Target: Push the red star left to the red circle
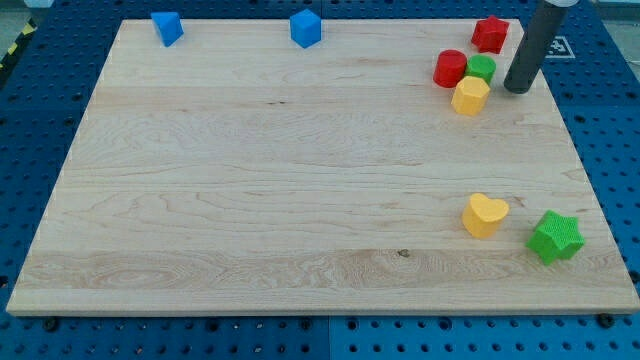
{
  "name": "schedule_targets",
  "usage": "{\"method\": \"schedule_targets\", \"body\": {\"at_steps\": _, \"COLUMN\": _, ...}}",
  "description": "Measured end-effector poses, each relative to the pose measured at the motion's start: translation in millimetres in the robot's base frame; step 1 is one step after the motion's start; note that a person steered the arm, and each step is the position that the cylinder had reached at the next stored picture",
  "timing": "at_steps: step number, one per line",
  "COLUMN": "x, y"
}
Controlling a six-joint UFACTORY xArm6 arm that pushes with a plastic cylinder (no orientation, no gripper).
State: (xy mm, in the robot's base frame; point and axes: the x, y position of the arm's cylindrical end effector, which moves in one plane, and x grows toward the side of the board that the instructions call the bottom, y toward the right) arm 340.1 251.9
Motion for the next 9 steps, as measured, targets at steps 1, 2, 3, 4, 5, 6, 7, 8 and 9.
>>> {"method": "schedule_targets", "body": {"at_steps": 1, "x": 3, "y": 0}}
{"method": "schedule_targets", "body": {"at_steps": 2, "x": 3, "y": 1}}
{"method": "schedule_targets", "body": {"at_steps": 3, "x": 3, "y": 2}}
{"method": "schedule_targets", "body": {"at_steps": 4, "x": 3, "y": 2}}
{"method": "schedule_targets", "body": {"at_steps": 5, "x": 3, "y": 2}}
{"method": "schedule_targets", "body": {"at_steps": 6, "x": 3, "y": 5}}
{"method": "schedule_targets", "body": {"at_steps": 7, "x": 3, "y": 22}}
{"method": "schedule_targets", "body": {"at_steps": 8, "x": -6, "y": 68}}
{"method": "schedule_targets", "body": {"at_steps": 9, "x": -57, "y": 82}}
